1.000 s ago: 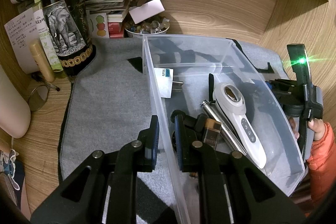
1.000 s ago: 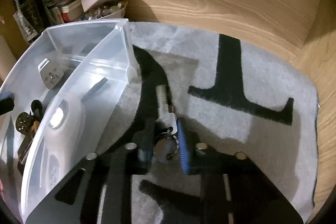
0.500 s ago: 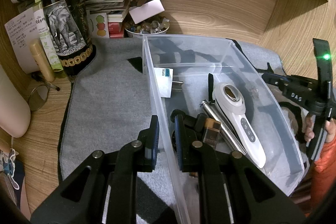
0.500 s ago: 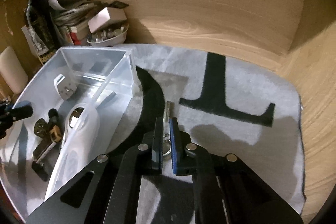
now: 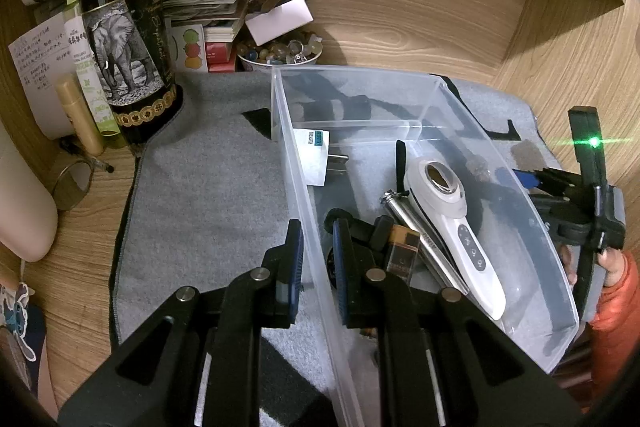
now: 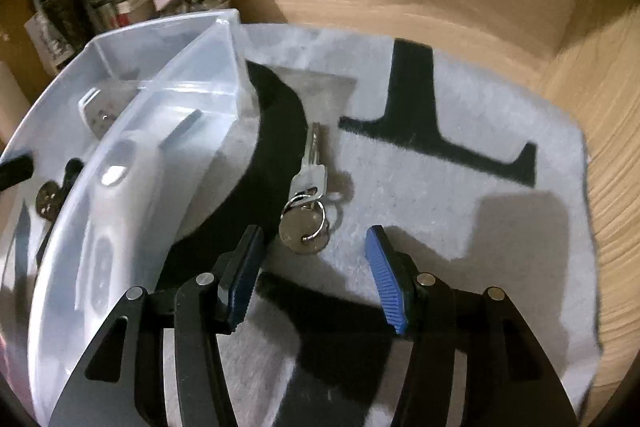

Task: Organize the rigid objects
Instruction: 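Move the right gripper to the key ring and grasp it, then carry the keys into the clear box and open the right gripper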

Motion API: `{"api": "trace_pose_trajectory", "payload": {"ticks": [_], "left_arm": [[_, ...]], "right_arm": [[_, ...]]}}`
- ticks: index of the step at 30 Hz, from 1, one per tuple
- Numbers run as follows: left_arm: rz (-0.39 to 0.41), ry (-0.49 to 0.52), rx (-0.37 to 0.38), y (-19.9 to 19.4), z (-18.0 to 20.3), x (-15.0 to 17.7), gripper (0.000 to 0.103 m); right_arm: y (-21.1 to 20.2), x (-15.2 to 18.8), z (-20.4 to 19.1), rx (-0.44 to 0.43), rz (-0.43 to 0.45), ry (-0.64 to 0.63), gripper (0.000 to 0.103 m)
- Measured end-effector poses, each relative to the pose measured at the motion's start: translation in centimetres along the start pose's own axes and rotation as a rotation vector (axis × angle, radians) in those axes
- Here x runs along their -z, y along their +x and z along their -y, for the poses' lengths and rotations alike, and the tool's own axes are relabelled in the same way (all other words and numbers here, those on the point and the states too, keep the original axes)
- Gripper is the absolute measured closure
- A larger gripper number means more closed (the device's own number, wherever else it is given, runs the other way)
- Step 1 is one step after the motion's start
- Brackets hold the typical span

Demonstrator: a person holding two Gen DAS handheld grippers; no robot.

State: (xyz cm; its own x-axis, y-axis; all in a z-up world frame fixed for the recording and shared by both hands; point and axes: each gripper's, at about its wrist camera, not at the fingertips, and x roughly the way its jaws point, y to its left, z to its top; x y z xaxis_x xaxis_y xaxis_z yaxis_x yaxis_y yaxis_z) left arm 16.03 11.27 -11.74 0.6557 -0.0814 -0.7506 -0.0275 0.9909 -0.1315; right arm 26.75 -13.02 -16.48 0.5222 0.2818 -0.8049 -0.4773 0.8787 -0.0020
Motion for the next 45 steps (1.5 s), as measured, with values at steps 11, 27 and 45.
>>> {"api": "trace_pose_trajectory", "payload": {"ticks": [11,27,45], "left_arm": [[0.000,0.001,-0.002,0.0,0.0,0.0,0.090],[0.001,0.002,-0.002,-0.1,0.0,0.0,0.090],[0.001,0.001,-0.001,-0.1,0.1,0.1,0.090]], "right_arm": [[-1.8,-0.9,-0.2,0.017,0.077,-0.005,0.081],[-11.8,-3.3,-3.5,0.000,0.346,-0.068,0.082],[-11.7,-4.5,-11.4,-0.188,0.355,-0.236,0.082]]}}
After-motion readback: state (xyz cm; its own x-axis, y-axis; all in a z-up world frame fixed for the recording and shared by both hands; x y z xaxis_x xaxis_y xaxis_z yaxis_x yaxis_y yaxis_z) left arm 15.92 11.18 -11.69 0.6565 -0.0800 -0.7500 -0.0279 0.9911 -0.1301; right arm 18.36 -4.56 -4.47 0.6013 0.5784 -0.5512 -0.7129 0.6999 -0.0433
